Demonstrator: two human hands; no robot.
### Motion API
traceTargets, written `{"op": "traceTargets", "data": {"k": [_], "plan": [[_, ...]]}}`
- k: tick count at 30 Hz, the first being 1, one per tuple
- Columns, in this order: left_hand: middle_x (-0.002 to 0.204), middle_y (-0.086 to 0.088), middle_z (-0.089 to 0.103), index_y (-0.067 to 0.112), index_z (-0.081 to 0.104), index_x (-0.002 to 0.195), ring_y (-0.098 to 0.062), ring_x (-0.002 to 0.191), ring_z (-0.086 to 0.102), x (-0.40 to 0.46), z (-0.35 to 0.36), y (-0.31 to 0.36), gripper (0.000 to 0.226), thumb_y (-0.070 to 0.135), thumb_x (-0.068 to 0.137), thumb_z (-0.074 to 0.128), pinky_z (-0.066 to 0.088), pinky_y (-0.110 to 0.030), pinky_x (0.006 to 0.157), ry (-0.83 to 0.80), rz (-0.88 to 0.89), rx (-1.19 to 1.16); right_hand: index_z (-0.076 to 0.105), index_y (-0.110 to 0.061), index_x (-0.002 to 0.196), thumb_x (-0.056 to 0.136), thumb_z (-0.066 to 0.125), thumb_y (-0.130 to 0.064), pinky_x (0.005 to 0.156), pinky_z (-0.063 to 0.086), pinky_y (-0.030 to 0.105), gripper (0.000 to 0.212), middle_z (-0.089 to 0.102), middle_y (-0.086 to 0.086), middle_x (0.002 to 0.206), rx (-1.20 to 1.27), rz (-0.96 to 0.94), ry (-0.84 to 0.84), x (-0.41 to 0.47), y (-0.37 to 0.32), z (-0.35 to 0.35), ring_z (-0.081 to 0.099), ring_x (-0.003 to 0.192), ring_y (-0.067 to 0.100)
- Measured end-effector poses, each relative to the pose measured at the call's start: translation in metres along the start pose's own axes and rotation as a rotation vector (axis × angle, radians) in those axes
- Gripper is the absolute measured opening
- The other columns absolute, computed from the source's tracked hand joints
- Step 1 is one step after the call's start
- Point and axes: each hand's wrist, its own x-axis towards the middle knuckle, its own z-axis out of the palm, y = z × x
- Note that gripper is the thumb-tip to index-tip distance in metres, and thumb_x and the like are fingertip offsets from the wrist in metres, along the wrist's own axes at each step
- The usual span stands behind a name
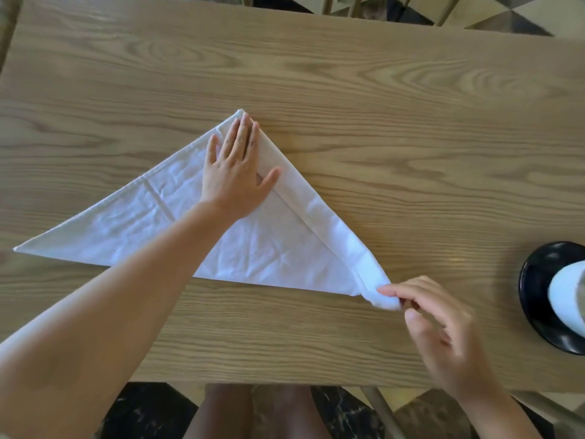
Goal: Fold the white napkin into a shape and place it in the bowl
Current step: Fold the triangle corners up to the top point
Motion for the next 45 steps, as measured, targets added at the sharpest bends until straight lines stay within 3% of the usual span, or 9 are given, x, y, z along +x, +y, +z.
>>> {"op": "traceTargets", "data": {"k": [6, 11, 15, 19, 22, 25, 36, 40, 45], "plan": [[0.158, 0.000, 0.010, 0.015, 0.016, 0.149, -0.010, 0.144, 0.005, -0.001, -0.003, -0.020, 0.075, 0.056, 0.086, 0.013, 0.001, -0.034, 0.117, 0.042, 0.031, -0.157, 0.062, -0.018, 0.082, 0.084, 0.055, -0.021, 0.074, 0.039, 0.015, 0.007, 0.057, -0.011, 0.081, -0.096, -0.192, -0.040, 0.062, -0.039, 0.001, 0.054, 0.077, 0.010], [0.150, 0.002, 0.035, 0.016, 0.036, 0.143, -0.007, 0.139, 0.024, 0.005, -0.022, -0.013, 0.052, 0.036, 0.098, 0.020, 0.010, -0.028, 0.117, 0.068, -0.229, -0.894, 0.056, -0.028, 0.079, 0.082, 0.055, -0.034, 0.074, 0.034, 0.014, 0.007, 0.054, -0.016, 0.079, -0.015, -0.089, -0.240, 0.157, -0.055, 0.027, 0.048, 0.078, 0.004], [0.141, 0.021, 0.035, 0.023, 0.035, 0.143, 0.012, 0.125, 0.033, 0.002, -0.031, -0.016, 0.044, 0.036, 0.101, 0.030, 0.024, -0.011, 0.104, 0.104, -0.369, -1.201, 0.063, -0.017, 0.082, 0.085, 0.058, -0.013, 0.067, 0.039, 0.022, 0.007, 0.057, -0.007, 0.074, 0.052, 0.054, -0.403, 0.238, -0.049, 0.072, 0.048, 0.070, 0.007], [0.142, 0.009, 0.044, 0.023, 0.011, 0.149, 0.002, 0.129, 0.038, -0.001, -0.023, -0.022, 0.073, 0.043, 0.089, 0.047, 0.030, -0.021, 0.108, 0.098, -0.248, -1.159, 0.064, -0.006, 0.093, 0.083, 0.062, -0.006, 0.068, 0.045, 0.021, 0.011, 0.062, -0.005, 0.070, 0.012, 0.122, -0.450, 0.281, -0.039, 0.103, 0.055, 0.063, 0.002], [0.147, 0.003, 0.039, 0.018, 0.010, 0.149, -0.009, 0.136, 0.033, 0.002, -0.015, -0.024, 0.077, 0.032, 0.086, 0.051, 0.028, -0.030, 0.112, 0.136, -0.184, -0.960, 0.066, -0.027, 0.081, 0.076, 0.062, -0.032, 0.096, 0.042, 0.048, 0.008, 0.066, -0.013, 0.073, -0.060, 0.148, -0.396, 0.296, -0.027, 0.117, 0.063, 0.078, 0.011], [0.143, 0.002, 0.041, 0.005, 0.015, 0.147, -0.011, 0.131, 0.035, 0.002, -0.012, -0.023, 0.074, 0.016, 0.085, 0.053, 0.026, -0.032, 0.111, 0.188, -0.113, -0.807, 0.062, -0.035, 0.070, 0.073, 0.057, -0.041, 0.101, 0.032, 0.061, 0.008, 0.064, -0.016, 0.074, -0.113, 0.166, -0.373, 0.302, -0.025, 0.123, 0.060, 0.083, 0.011], [0.153, -0.006, 0.029, 0.007, 0.031, 0.144, -0.019, 0.141, 0.024, -0.013, 0.005, -0.016, 0.057, 0.024, 0.090, 0.033, 0.014, -0.041, 0.113, 0.142, 0.025, -0.192, 0.052, -0.025, 0.084, 0.079, 0.064, -0.024, 0.081, 0.026, 0.032, 0.013, 0.050, -0.014, 0.065, -0.344, 0.088, -0.116, 0.299, -0.023, 0.140, 0.052, 0.074, 0.012], [0.151, -0.007, 0.033, 0.005, 0.034, 0.143, -0.020, 0.139, 0.028, -0.023, 0.011, -0.014, 0.055, 0.028, 0.093, 0.034, 0.018, -0.045, 0.111, 0.169, 0.029, -0.099, 0.060, -0.017, 0.100, 0.075, 0.066, -0.020, 0.082, 0.039, 0.041, 0.026, 0.059, -0.001, 0.091, -0.484, -0.201, -0.004, 0.298, -0.018, 0.139, 0.053, 0.091, 0.024], [0.151, -0.008, 0.032, 0.006, 0.032, 0.143, -0.022, 0.140, 0.028, -0.020, 0.006, -0.012, 0.064, 0.041, 0.090, 0.029, 0.013, -0.046, 0.111, 0.090, 0.015, -0.055, 0.054, -0.027, 0.128, 0.087, 0.047, -0.035, 0.100, 0.024, 0.048, 0.042, 0.043, 0.005, 0.144, -0.599, -0.274, -0.150, 0.304, -0.010, 0.150, 0.033, 0.133, 0.029]]}}
